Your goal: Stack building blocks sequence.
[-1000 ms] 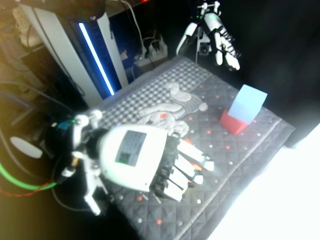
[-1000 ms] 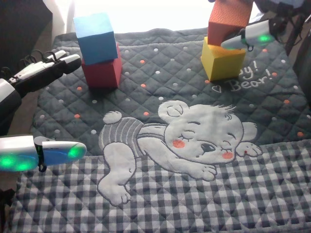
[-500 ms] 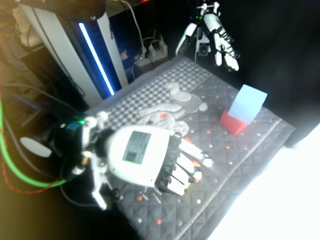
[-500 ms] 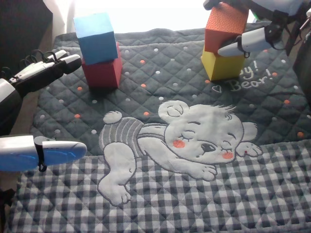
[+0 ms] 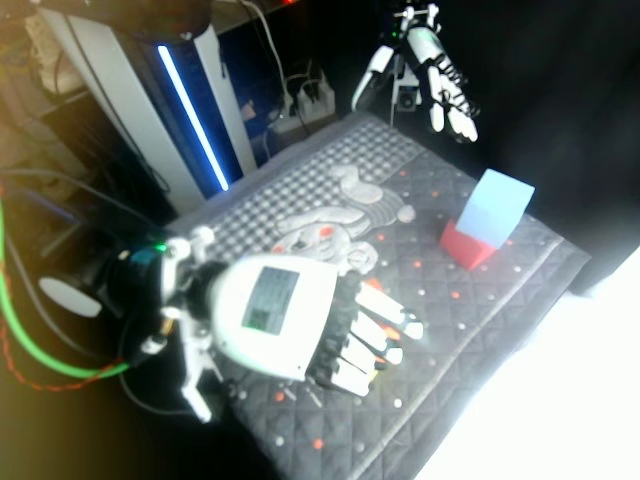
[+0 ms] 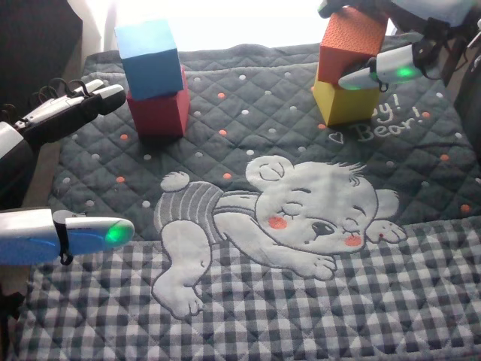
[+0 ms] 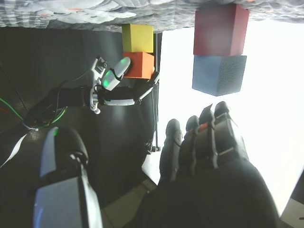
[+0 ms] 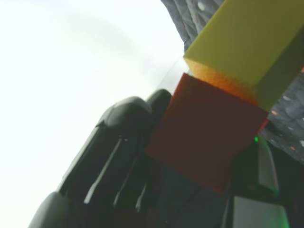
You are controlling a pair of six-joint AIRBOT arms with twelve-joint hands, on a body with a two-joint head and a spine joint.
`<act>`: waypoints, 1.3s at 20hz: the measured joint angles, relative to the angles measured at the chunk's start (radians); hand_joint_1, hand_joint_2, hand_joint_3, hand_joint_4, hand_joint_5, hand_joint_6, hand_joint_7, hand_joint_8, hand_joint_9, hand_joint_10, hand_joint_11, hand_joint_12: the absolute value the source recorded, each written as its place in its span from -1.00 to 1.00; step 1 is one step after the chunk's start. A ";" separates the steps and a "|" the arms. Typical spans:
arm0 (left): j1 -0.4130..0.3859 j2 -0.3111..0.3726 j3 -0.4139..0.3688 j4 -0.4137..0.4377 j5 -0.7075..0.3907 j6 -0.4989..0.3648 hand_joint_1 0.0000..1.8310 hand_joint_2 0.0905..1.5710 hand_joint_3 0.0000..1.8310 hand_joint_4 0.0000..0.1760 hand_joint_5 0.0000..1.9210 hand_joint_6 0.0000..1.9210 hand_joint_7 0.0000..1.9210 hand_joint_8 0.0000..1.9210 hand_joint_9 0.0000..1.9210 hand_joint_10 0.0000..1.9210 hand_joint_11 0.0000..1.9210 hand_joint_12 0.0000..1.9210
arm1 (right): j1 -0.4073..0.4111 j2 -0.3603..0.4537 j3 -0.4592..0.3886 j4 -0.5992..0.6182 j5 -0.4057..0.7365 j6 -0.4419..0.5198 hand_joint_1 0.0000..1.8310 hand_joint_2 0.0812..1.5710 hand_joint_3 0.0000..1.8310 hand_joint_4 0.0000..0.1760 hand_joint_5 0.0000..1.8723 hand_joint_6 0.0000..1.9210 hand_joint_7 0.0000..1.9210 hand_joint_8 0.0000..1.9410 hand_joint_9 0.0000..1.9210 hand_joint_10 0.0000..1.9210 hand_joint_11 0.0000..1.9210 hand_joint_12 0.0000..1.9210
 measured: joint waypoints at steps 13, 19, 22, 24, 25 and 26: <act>0.000 0.000 0.000 -0.002 -0.005 -0.002 -0.16 0.08 -1.00 -0.91 -0.79 -1.00 -0.97 -1.00 -1.00 -1.00 -1.00 -1.00 | -0.014 0.000 0.006 0.003 -0.042 -0.011 -0.06 0.32 -1.00 -0.57 -0.80 -1.00 -0.63 -1.00 -0.48 -0.98 -0.88 0.44; 0.000 0.000 0.000 -0.003 -0.005 -0.002 -0.15 0.08 -1.00 -0.91 -0.80 -1.00 -0.97 -1.00 -1.00 -1.00 -1.00 -1.00 | -0.014 0.010 -0.007 0.004 -0.045 -0.013 -0.09 0.34 -1.00 -0.13 -0.89 -1.00 -0.69 -1.00 -0.62 -1.00 -1.00 0.24; 0.000 0.000 0.000 -0.003 -0.005 -0.002 -0.16 0.09 -1.00 -0.81 -0.81 -1.00 -0.98 -1.00 -1.00 -1.00 -1.00 -1.00 | -0.018 0.027 -0.031 0.004 -0.039 -0.013 -0.14 0.28 -1.00 0.19 -0.99 -1.00 -0.84 -1.00 -0.70 -0.99 -1.00 0.14; 0.000 0.000 0.000 -0.003 -0.005 -0.002 -0.16 0.10 -0.99 -0.81 -0.81 -1.00 -0.99 -1.00 -1.00 -1.00 -1.00 -1.00 | -0.029 0.038 -0.049 0.006 -0.017 -0.014 -0.14 0.25 -1.00 0.48 -1.00 -1.00 -0.91 -1.00 -0.70 -1.00 -1.00 0.22; 0.000 0.000 0.001 -0.002 -0.006 -0.002 -0.16 0.10 -0.99 -0.86 -0.81 -1.00 -0.99 -1.00 -1.00 -1.00 -1.00 -1.00 | -0.029 0.042 -0.060 0.004 -0.010 -0.014 -0.14 0.23 -1.00 0.59 -1.00 -1.00 -0.96 -1.00 -0.76 -1.00 -1.00 0.15; 0.000 0.000 0.001 -0.003 -0.005 -0.002 -0.16 0.10 -0.99 -1.00 -0.81 -1.00 -0.99 -1.00 -1.00 -1.00 -1.00 -1.00 | -0.036 0.048 -0.071 0.004 0.005 -0.014 -0.14 0.21 -1.00 0.72 -1.00 -1.00 -0.99 -1.00 -0.84 -1.00 -1.00 0.06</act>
